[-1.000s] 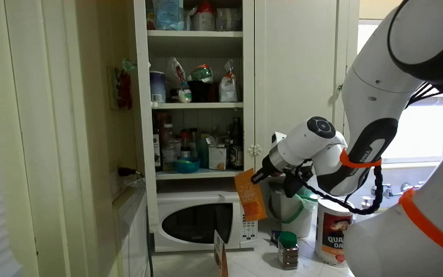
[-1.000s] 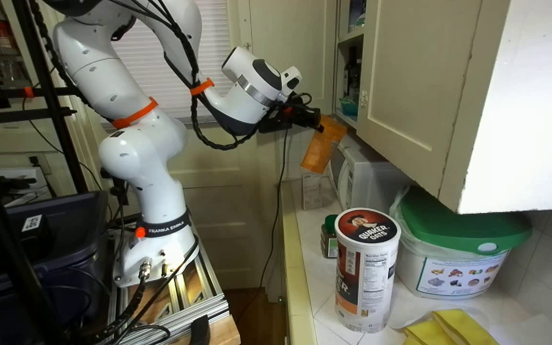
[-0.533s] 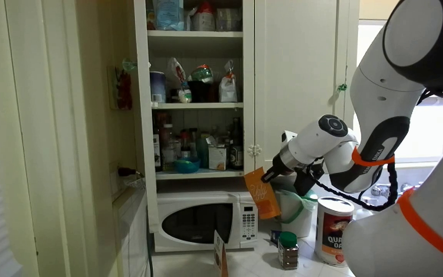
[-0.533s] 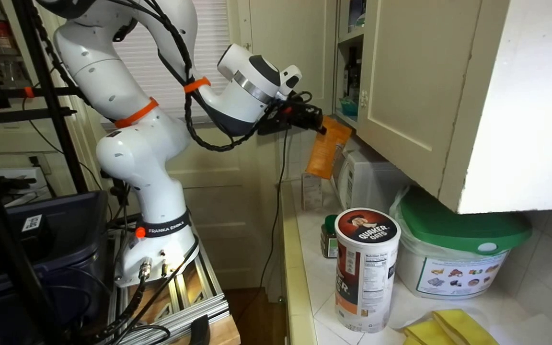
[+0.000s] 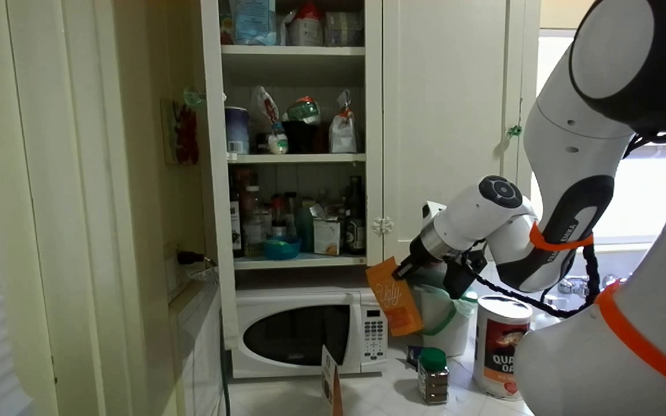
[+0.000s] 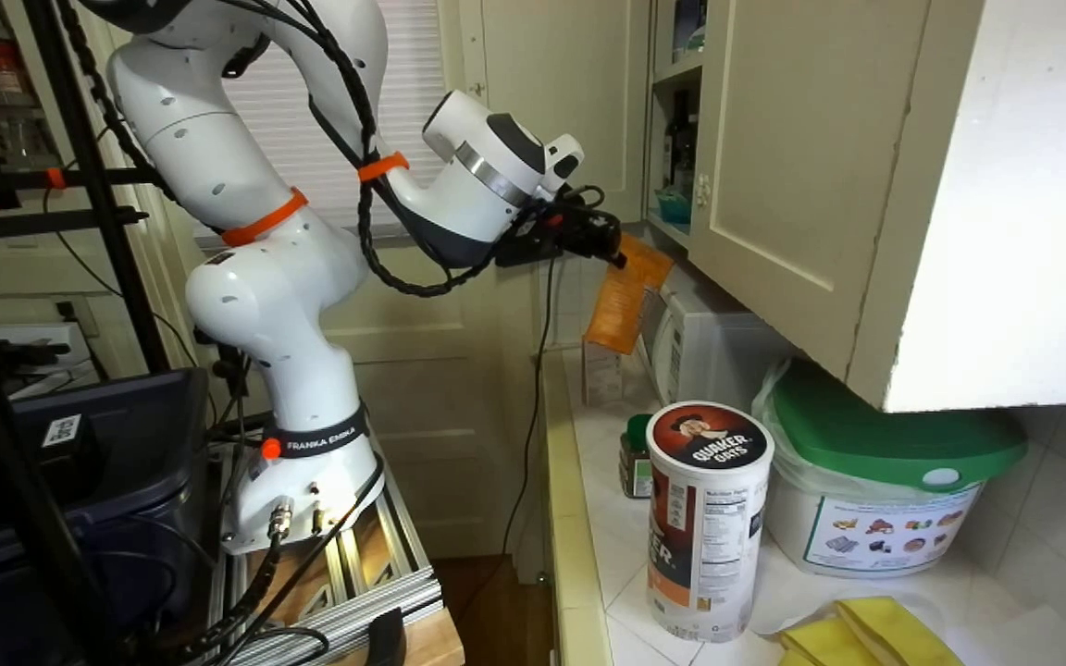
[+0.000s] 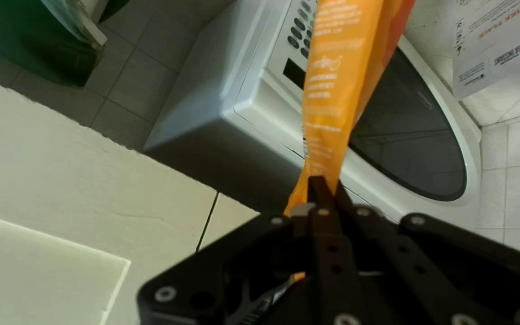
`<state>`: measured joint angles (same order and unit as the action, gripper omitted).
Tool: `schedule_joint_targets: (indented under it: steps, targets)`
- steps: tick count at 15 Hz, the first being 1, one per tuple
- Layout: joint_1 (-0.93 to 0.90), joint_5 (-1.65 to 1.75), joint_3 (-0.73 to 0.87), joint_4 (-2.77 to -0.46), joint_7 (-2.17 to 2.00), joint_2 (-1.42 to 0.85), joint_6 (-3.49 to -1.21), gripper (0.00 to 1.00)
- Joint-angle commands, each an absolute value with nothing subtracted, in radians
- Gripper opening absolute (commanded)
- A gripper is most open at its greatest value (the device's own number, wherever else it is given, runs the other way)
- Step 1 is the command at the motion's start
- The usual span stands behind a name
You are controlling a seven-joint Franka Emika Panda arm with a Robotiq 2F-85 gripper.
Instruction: Pick up the object from the shelf and put it on the table
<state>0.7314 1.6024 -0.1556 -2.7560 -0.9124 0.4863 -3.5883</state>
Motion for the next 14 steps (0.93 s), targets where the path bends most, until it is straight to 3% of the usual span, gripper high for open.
schedule_joint_targets:
  steps: [1,13,14]
  targets:
    - [0.725,1.592,-0.156,-2.756,-0.889,0.492,-3.59,0.0]
    - [0.708,1.631,-0.052,-2.757,-0.623,0.381,-3.761,0.0]
    - [0.585,1.636,0.065,-2.757,-0.579,0.355,-3.736,0.0]
